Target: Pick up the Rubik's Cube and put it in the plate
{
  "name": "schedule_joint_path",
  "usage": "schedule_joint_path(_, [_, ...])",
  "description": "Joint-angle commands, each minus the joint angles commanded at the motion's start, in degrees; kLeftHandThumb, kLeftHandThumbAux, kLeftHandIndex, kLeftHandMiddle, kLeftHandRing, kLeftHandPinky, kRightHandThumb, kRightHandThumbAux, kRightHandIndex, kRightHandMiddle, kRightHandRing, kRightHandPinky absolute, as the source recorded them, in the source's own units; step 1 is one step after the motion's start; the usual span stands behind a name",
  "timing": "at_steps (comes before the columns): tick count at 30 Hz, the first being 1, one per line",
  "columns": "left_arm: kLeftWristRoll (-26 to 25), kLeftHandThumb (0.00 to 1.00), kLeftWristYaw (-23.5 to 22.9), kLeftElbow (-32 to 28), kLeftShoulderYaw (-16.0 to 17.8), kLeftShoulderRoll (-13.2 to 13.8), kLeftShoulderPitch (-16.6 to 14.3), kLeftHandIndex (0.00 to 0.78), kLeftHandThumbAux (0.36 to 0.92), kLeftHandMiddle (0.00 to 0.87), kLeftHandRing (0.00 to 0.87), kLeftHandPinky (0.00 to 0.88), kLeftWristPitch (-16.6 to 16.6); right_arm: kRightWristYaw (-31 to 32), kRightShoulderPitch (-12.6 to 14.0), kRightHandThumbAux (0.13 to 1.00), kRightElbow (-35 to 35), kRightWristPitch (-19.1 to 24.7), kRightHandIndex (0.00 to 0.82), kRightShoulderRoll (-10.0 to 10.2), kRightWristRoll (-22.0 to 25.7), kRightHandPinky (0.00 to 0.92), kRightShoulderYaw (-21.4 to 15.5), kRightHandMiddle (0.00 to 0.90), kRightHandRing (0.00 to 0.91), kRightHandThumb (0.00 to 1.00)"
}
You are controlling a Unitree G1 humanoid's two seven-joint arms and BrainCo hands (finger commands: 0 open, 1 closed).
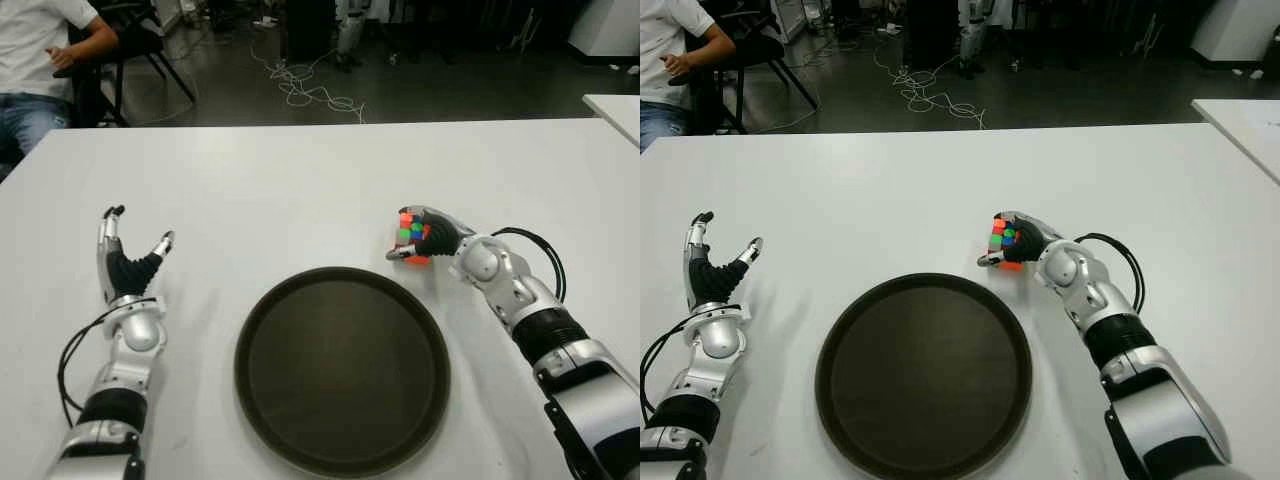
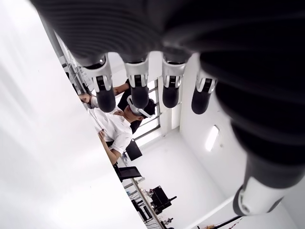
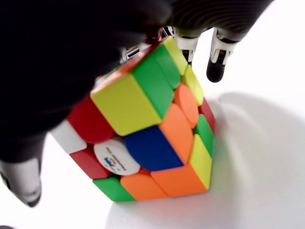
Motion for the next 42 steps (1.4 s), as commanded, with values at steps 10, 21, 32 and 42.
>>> schedule_joint_path(10, [-0.4, 0.0, -0.4, 0.0, 0.2, -0.1, 0.0, 0.019, 0.678, 0.026, 0.006, 0.014, 0.0, 0.1, 0.1, 0.594, -1.1, 1.1, 0.0, -0.2, -0.3, 0.0, 0.1, 0.014, 0.003, 0.0])
schedule_joint_path(21, [-0.5, 0.0, -0.5, 0.1, 0.1, 0.0, 0.0, 0.015, 0.63, 0.03, 0.012, 0.029, -0.5, 0.8, -0.1, 0.606, -1.5, 3.2, 0.0, -0.8, -1.7, 0.0, 1.1, 0.015, 0.007, 0.0])
schedule_joint_path(32, [-0.7, 0.0, -0.9, 0.1, 0.2, -0.1, 0.1, 0.011, 0.658, 0.013, 0.0, 0.024, -0.5, 0.3, -0.6, 0.588, 0.0, 2.3, 0.0, -0.7, -2.0, 0.0, 1.0, 0.009, 0.0, 0.0])
schedule_joint_path(42, [-1.2, 0.0, -1.1, -0.1, 0.4, -0.3, 0.2, 0.016, 0.665, 0.034, 0.021, 0.043, -1.0, 0.7, -0.8, 0.579, 0.3, 2.4, 0.0, -0.8, -2.4, 0.0, 1.2, 0.002, 0.0, 0.0])
